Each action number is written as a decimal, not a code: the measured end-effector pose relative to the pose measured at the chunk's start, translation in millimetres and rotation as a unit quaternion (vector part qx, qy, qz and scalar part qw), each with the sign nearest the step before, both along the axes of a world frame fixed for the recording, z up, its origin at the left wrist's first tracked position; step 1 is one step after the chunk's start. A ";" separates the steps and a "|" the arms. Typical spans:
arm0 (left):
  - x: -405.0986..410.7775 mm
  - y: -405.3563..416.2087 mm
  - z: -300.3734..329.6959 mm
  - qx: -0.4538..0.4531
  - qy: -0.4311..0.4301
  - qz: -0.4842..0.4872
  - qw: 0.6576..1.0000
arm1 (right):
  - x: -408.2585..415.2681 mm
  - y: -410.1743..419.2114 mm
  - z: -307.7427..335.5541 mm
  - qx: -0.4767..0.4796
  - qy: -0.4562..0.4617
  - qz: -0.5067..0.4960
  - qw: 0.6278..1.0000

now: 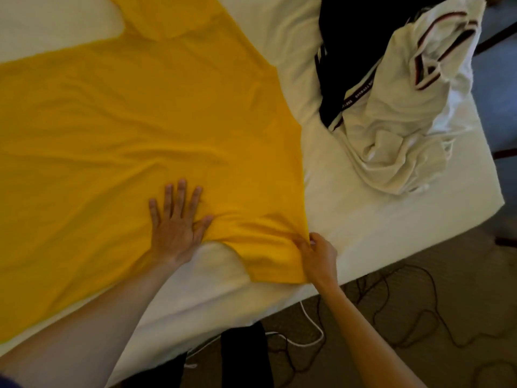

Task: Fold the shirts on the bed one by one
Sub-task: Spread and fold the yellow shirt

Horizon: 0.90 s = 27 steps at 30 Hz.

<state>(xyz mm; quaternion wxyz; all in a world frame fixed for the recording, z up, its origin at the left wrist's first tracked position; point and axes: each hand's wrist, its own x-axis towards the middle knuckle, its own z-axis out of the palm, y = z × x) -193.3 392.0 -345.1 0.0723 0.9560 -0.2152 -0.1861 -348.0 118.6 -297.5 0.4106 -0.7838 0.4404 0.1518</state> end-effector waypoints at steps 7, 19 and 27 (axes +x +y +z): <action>-1.6 2.8 0.5 -0.012 0.001 0.004 1.000 | -30.9 -4.4 10.4 -0.046 0.018 -0.007 0.999; -29.5 77.1 1.3 0.000 -0.020 0.034 0.999 | 91.9 153.2 -8.6 -0.146 -0.202 0.456 0.854; -48.3 232.2 23.8 0.068 -0.024 0.403 0.912 | 106.5 201.2 -36.5 -0.253 -0.089 0.437 0.859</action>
